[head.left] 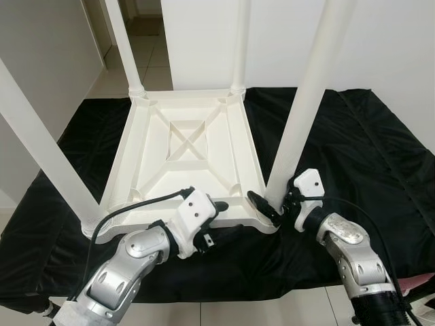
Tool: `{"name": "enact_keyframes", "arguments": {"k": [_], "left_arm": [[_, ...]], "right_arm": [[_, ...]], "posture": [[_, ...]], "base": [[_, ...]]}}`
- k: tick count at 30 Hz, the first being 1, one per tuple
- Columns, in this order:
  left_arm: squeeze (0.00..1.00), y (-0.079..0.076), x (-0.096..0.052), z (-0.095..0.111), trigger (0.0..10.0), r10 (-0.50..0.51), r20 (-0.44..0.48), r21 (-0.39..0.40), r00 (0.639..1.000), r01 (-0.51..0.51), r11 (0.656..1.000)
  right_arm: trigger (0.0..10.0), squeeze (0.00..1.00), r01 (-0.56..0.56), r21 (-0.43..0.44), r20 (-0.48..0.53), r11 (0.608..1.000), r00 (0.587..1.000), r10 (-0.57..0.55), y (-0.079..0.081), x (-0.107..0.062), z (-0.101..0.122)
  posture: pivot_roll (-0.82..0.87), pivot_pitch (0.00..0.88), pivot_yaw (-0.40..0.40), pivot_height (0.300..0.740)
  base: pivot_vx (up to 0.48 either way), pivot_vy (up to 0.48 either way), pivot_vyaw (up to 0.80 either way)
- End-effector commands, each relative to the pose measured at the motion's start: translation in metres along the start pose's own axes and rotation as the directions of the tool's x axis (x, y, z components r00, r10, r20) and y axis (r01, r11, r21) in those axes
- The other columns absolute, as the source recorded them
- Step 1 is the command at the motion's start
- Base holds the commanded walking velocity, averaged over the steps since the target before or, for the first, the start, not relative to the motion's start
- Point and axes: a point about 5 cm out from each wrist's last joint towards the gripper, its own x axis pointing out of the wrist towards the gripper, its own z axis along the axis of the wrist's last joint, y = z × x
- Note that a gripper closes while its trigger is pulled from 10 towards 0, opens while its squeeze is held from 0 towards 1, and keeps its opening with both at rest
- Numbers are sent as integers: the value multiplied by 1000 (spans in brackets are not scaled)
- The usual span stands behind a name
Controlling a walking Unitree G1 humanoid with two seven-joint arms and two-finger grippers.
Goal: Building children table
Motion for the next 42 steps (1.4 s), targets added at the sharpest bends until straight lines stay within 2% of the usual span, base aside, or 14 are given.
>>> {"name": "enact_keyframes", "arguments": {"k": [1,2,3,12,13,15,16,22,25,28,31,35,41,42], "left_arm": [[0,-4,-1,-3,10000,-40,-10,2,999,40,999],[0,-4,-1,-3,10000,-40,-10,2,999,40,999],[0,-4,-2,-4,10000,-38,-13,2,999,38,999],[0,-3,-3,-4,10000,-35,-16,12,999,35,999],[0,-3,-3,-4,10000,-35,-17,14,999,35,999],[0,-3,-3,-5,10000,-35,-18,15,999,35,999],[0,-3,-3,-5,10000,-36,-18,15,999,36,999],[0,-4,-3,-6,10000,-42,-20,13,999,42,999],[0,-4,-2,-6,10000,-43,-15,10,999,43,999],[0,-4,-2,-6,10000,-42,-15,10,999,42,999],[0,-5,-2,-6,10000,-48,-15,10,999,48,999],[0,-2,-1,-5,10000,-35,-13,11,999,35,999],[0,10,-3,-2,10000,18,-3,5,1000,-18,1000],[0,11,-3,-2,10000,23,-1,6,1000,-23,1000]], "right_arm": [[4902,0,-29,-7,-1,1000,1000,29,1,2,-1],[4902,0,-29,-7,-1,1000,1000,29,1,2,-1],[0,0,-51,-7,-10,999,999,51,0,2,-4],[0,0,-78,19,-20,997,997,79,0,0,-11],[8039,0,-70,27,-20,997,997,70,1,-1,-12],[8039,0,-64,31,-18,997,998,65,2,-1,-13],[10000,0,-47,46,-14,998,999,48,3,-2,-13],[10000,0,91,83,-3,992,996,-91,10,-3,-12],[10000,0,213,148,12,966,976,-217,24,-1,-12],[10000,0,275,135,2,952,961,-278,31,0,-12],[10000,0,381,175,-16,908,923,-384,37,4,-13],[10000,0,514,260,-46,817,852,-522,49,14,-12],[10000,0,560,271,-30,782,818,-575,51,21,-7],[10000,1000,555,281,-24,783,820,-572,52,21,-7]], "posture": [[-66,2,45,740],[-66,2,45,740],[-56,0,38,740],[-53,0,37,740],[-53,0,35,740],[-53,0,35,740],[-56,0,35,740],[-65,0,32,740],[-69,0,39,740],[-69,0,36,740],[-71,0,39,740],[-72,0,49,740],[-71,0,50,740],[-70,0,49,740]], "base": [[0,0,0],[0,0,0],[0,0,0],[0,0,0],[0,0,0],[0,0,0],[0,0,0],[0,0,0],[0,0,0],[0,0,0],[0,0,0],[0,0,0],[0,0,0],[0,0,0]]}}
